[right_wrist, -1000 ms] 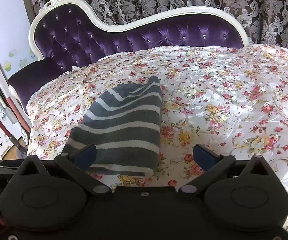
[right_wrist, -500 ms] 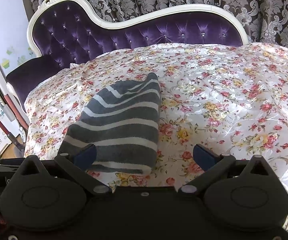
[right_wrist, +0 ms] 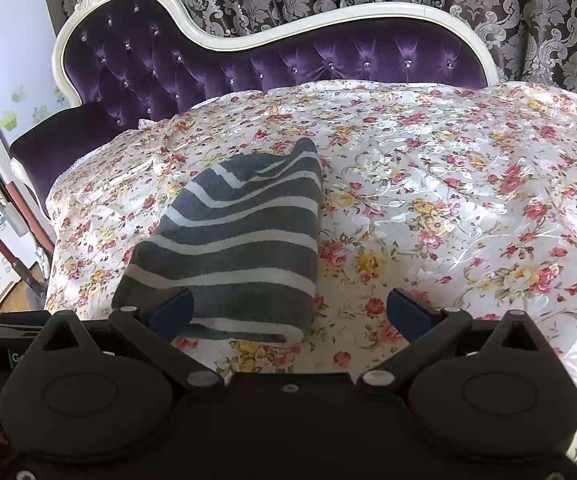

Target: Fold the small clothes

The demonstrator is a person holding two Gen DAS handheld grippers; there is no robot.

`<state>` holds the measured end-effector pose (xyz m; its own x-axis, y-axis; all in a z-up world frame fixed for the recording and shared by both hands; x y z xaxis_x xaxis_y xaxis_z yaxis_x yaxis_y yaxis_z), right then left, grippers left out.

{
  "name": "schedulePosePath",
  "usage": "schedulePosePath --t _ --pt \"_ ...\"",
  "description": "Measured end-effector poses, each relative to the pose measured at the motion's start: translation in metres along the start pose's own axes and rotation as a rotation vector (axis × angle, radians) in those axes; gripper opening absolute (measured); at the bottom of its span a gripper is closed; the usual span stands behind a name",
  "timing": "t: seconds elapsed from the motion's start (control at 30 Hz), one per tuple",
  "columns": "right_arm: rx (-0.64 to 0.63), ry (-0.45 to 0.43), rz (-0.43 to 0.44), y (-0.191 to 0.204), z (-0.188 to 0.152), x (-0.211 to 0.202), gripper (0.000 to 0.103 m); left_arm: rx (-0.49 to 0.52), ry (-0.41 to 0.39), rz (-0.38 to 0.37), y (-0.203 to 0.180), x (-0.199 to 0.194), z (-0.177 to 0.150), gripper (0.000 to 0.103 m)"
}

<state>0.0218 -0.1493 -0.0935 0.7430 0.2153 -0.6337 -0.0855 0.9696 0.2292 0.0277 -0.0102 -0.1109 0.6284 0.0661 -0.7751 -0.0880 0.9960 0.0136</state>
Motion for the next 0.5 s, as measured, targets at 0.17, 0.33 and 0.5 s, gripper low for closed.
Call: schedulePosePath --t 0.17,0.33,0.5 --pt "0.004 0.001 0.000 -0.0005 0.0000 0.0007 0.102 0.006 0.002 -0.003 -0.0010 0.0006 -0.0005 0.102" --pt "0.007 0.005 0.001 -0.0016 -0.0008 0.0012 0.102 0.008 0.002 -0.003 -0.0019 0.0006 -0.0008 0.102" --pt "0.012 0.007 0.000 -0.0023 -0.0021 0.0018 0.102 0.009 -0.001 -0.001 -0.0018 0.0008 -0.0008 0.102"
Point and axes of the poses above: each gripper's, at about its wrist camera, not at the fingertips, and x roughly the way its jaws point, y to its left, z to its top, the point moved 10 cm from there along x, roughly the way its jaws point
